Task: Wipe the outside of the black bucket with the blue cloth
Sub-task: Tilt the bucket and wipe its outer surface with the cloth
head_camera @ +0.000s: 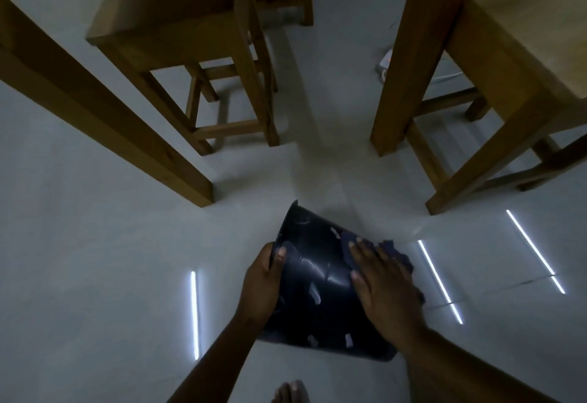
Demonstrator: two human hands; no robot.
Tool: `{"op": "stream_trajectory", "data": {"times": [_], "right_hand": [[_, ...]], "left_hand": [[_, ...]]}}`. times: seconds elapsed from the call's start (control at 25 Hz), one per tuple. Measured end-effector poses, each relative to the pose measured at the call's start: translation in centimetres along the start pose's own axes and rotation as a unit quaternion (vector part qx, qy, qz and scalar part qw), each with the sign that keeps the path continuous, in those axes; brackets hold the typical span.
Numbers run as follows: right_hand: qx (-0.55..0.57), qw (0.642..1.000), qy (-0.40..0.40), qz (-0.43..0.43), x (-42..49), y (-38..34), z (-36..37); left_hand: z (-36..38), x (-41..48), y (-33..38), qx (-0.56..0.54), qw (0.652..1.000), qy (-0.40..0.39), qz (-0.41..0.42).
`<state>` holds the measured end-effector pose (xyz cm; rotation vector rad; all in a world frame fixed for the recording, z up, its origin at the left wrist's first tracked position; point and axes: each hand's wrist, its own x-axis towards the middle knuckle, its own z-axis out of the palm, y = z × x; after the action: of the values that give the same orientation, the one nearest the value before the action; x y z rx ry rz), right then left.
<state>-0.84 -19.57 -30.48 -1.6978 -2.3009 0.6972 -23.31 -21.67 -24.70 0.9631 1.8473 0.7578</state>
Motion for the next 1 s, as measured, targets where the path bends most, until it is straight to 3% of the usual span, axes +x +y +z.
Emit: {"op": "stream_trajectory", "data": {"times": [0.12,0.2,0.28,0.36,0.48,0.52,0.64,0.72,0.8,0.88,1.0], "right_hand": [[-0.011,0.996,-0.029,-0.082,1.2,-2.9,0.6],[0.07,0.995,-0.073,0.002,4.8,-1.7,-1.2],[0.082,0.985,-0.088,0.125,5.2,0.0,-2.3],[-0.005,0.998,-0.014,0.063,1.8,-1.8,-1.5],[-0.003,0.997,-0.05,-0.065,0.7,-4.3,0.4],[0.012,0.996,-0.067,-0.062,2.5,-3.6,0.7],[0.085,0.991,-0.075,0.076,5.8,-1.1,-1.0],[0.009,0.999,-0.031,0.027,2.1,-2.4,0.0],[-0.028,0.996,-0.037,-0.079,-1.0,-4.6,0.8],[-0.019,0.992,-0.055,-0.113,1.0,-3.9,0.7],[0.031,0.999,-0.035,0.027,4.0,-1.3,-0.6]], "left_hand": [[-0.2,-0.7,-0.6,0.003,1.0,0.0,0.012],[-0.2,-1.1,-0.8,0.009,1.0,-0.001,0.013],[-0.3,-1.4,-1.1,0.024,1.0,-0.003,0.014],[-0.4,-1.5,-1.5,0.042,0.999,-0.014,0.014],[-0.5,-1.1,-2.1,0.047,0.999,-0.012,0.019],[-0.5,-1.1,-2.0,0.045,0.999,-0.01,0.019],[-0.4,-1.1,-1.4,0.056,0.998,-0.015,0.021],[-0.4,-1.0,-1.4,0.058,0.998,-0.02,0.022],[-0.3,-0.6,-1.2,0.054,0.998,-0.017,0.029],[-0.1,0.0,-0.8,0.054,0.998,-0.01,0.038],[0.4,0.7,-0.1,0.066,0.997,-0.012,0.041]]}}
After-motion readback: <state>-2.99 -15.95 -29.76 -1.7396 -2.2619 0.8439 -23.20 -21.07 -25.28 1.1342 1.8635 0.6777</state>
